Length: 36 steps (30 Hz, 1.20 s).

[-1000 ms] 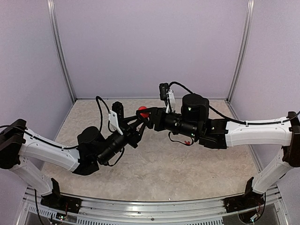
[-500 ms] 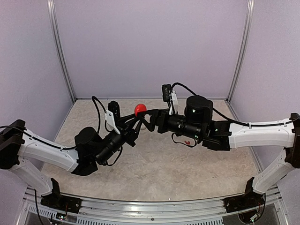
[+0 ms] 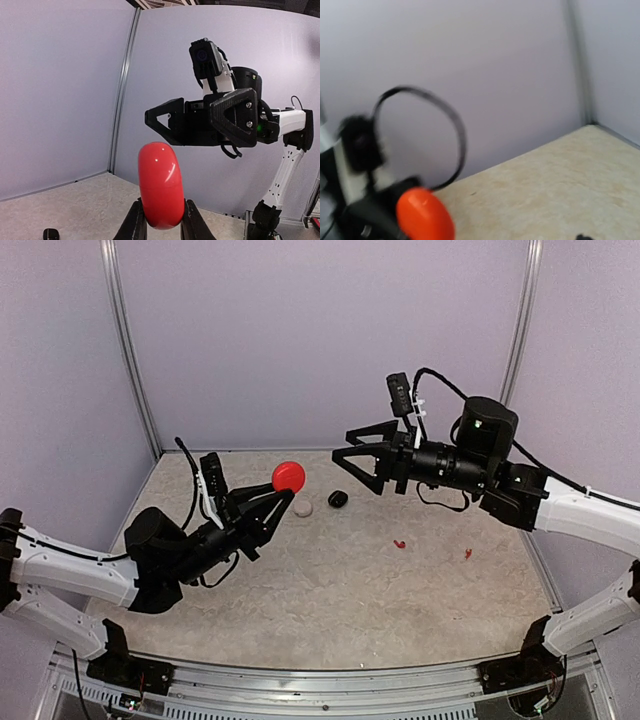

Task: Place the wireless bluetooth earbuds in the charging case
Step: Pass from the left arm to the right

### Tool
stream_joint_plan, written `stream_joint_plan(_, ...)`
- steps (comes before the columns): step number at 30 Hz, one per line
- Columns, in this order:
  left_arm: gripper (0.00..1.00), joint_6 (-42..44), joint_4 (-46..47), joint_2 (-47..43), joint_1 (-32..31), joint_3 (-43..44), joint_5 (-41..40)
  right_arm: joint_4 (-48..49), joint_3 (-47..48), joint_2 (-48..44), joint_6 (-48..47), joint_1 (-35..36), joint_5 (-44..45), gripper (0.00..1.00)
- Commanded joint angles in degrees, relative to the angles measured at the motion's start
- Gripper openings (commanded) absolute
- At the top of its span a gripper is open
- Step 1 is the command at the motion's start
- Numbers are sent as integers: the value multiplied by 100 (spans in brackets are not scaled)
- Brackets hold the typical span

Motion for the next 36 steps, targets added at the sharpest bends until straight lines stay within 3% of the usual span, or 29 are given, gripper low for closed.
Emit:
stream_joint_plan(1,16,-328,25,-296,169,-46,1260,-1050,601,184,-831,-6,-1762,77)
stream_joint_plan(8,14,-410,-394,-335,191,172,1902,-1678,1014,452,-1212,147,-2086,71)
stream_joint_plan(21,13,-404,-517,-156,182,335,2188,-2145,1450,892,-1432,422,-2275,56)
stream_joint_plan(30,13,-330,-573,-118,174,347,2186,-2035,1431,920,-1344,419,-2372,29)
stream_joint_plan(32,15,-312,-616,-114,174,368,2173,-2035,1440,940,-1359,421,-2398,24)
stream_joint_plan(36,27,-287,-676,-96,163,425,2125,-2034,1448,969,-1353,424,-2405,19)
